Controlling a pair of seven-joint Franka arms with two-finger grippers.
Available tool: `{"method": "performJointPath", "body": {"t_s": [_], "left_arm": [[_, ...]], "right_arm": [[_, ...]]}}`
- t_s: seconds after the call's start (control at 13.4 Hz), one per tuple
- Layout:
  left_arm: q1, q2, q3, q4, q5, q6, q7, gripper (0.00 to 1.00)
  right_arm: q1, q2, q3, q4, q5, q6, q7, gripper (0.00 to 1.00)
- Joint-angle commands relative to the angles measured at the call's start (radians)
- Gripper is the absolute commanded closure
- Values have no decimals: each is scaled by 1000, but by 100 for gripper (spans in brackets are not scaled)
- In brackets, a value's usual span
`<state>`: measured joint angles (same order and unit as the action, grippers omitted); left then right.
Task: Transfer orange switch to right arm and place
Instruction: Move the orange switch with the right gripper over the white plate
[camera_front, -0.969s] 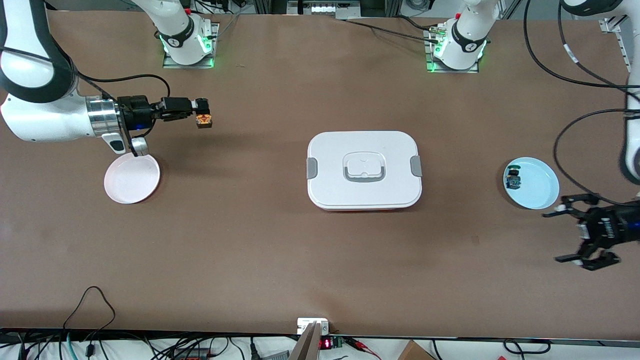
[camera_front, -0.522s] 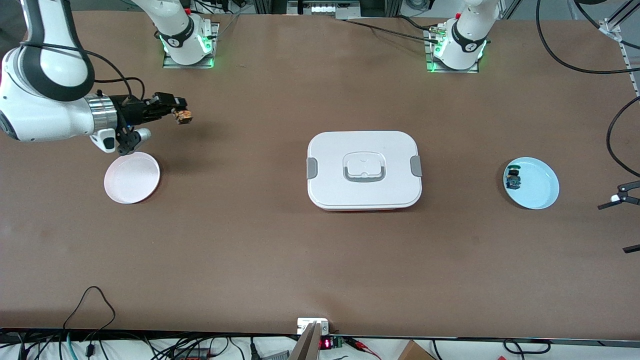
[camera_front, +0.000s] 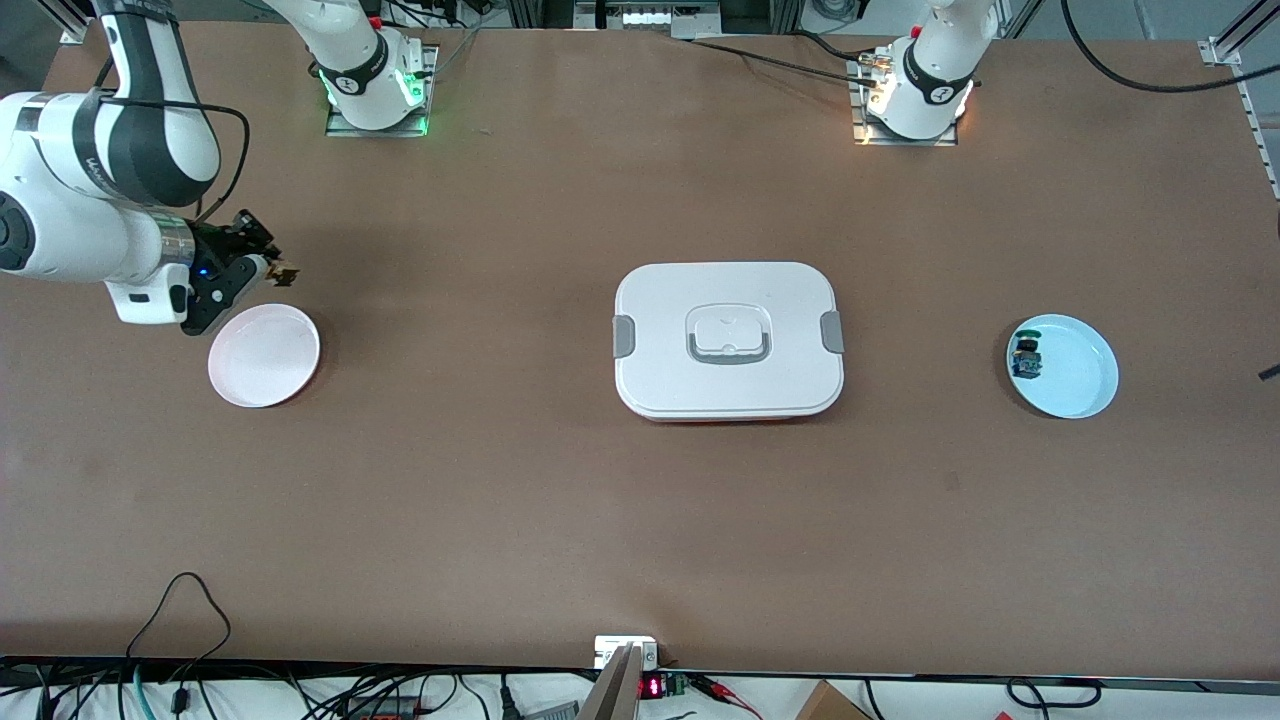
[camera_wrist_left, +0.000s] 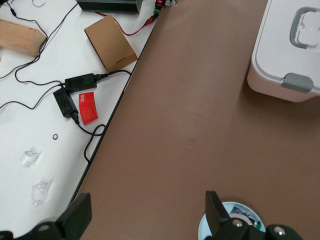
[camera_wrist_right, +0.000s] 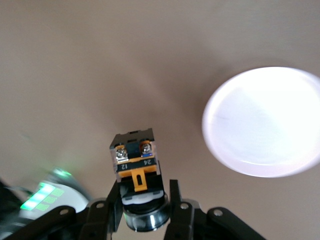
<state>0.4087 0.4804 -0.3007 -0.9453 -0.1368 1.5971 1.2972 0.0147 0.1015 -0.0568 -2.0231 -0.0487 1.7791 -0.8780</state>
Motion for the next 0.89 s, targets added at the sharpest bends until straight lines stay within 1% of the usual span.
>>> {"method": "performJointPath", "body": {"t_s": [0.0, 0.07, 0.15, 0.22, 0.37, 0.45, 0.52, 0.6, 0.67, 0.75, 0.82], "left_arm": [[-132, -225, 31, -221, 171, -16, -303, 0], [-180, -314, 29, -303, 228, -17, -501, 0], [-203, -406, 31, -423, 241, -13, -674, 0], [-203, -458, 32, -497, 233, -9, -810, 0], [-212, -477, 58, -543, 223, -17, -951, 0], [-250, -480, 98, -559, 214, -25, -1008, 0], [-311, -482, 170, -576, 203, -35, -1091, 0], [-344, -482, 231, -587, 169, -48, -1146, 0], [-344, -479, 256, -605, 125, -49, -1157, 0], [-344, -473, 274, -609, 108, -49, -1183, 0], [-344, -468, 273, -606, 106, -51, -1255, 0]], "right_arm": [[-38, 10, 6, -17, -106, 110, -132, 100], [-50, 23, 6, -20, -135, 170, -189, 100], [-58, 32, 6, -34, -143, 228, -231, 100], [-67, 37, 6, -54, -149, 282, -260, 100], [-88, 44, 6, -103, -169, 388, -305, 100], [-93, 53, 6, -121, -169, 428, -324, 100], [-108, 69, 6, -129, -171, 469, -354, 100], [-126, 90, 8, -131, -171, 505, -396, 100], [-137, 107, 8, -131, -171, 534, -444, 100], [-150, 125, 8, -131, -169, 561, -487, 100], [-162, 144, 8, -132, -168, 589, -513, 100]]}}
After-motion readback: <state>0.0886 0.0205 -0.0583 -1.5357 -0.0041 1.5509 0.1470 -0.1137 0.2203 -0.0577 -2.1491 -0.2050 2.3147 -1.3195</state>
